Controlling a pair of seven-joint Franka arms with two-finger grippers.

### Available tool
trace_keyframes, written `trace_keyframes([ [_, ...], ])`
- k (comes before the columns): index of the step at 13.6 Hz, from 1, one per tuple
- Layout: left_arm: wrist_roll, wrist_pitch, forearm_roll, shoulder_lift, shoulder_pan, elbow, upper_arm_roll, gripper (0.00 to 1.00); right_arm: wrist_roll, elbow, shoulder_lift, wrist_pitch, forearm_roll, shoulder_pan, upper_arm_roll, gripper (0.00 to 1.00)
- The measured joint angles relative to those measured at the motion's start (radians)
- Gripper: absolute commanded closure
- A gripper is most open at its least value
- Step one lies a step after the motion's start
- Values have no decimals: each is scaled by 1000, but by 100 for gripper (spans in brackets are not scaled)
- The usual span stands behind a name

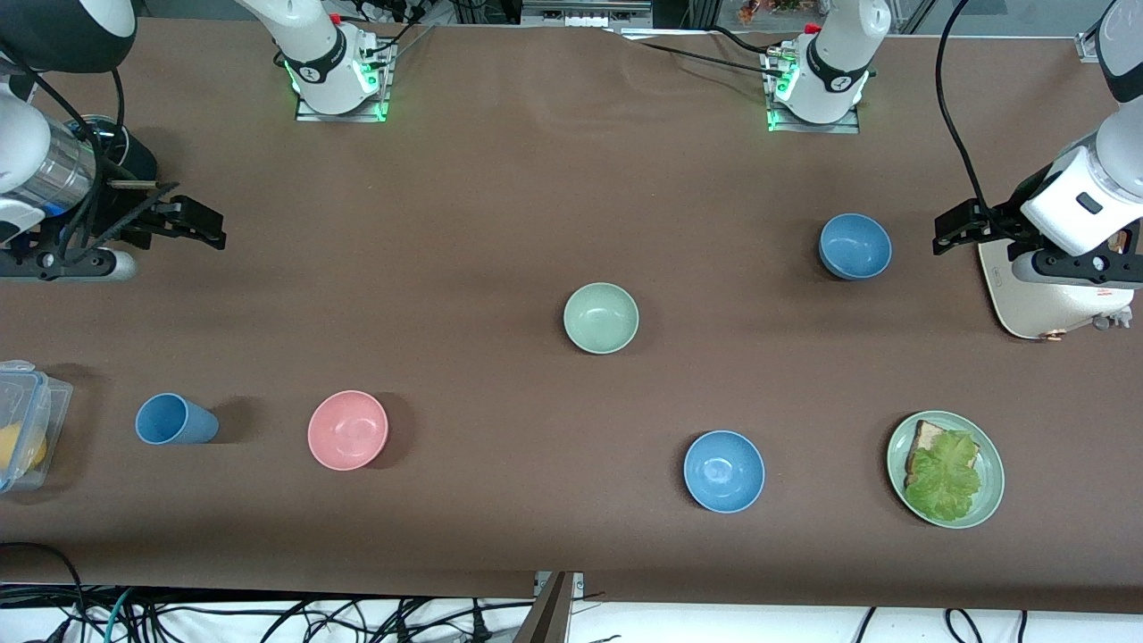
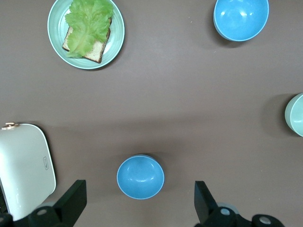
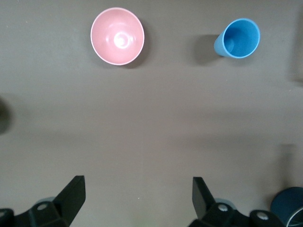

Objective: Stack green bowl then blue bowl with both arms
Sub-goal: 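Reach the left gripper to the blue bowl beside the toaster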

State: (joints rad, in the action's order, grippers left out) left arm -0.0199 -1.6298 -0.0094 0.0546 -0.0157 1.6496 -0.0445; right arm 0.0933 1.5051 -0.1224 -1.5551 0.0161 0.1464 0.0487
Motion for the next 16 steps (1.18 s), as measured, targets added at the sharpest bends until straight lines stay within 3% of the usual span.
trace_keyframes([
  [4,-8,-14,0,58,-35,15,6,0,0,-4,-4,4,-1,0,1,0],
  [9,-152,-191,-5,92,-125,218,6,0,0,-4,-5,5,-2,0,2,0],
  [11,-232,-292,-6,74,-169,339,6,0,0,-4,-5,5,-2,-1,2,0],
  [16,-280,-656,-7,-75,-217,789,6,0,0,-4,-6,6,-2,-1,4,0],
])
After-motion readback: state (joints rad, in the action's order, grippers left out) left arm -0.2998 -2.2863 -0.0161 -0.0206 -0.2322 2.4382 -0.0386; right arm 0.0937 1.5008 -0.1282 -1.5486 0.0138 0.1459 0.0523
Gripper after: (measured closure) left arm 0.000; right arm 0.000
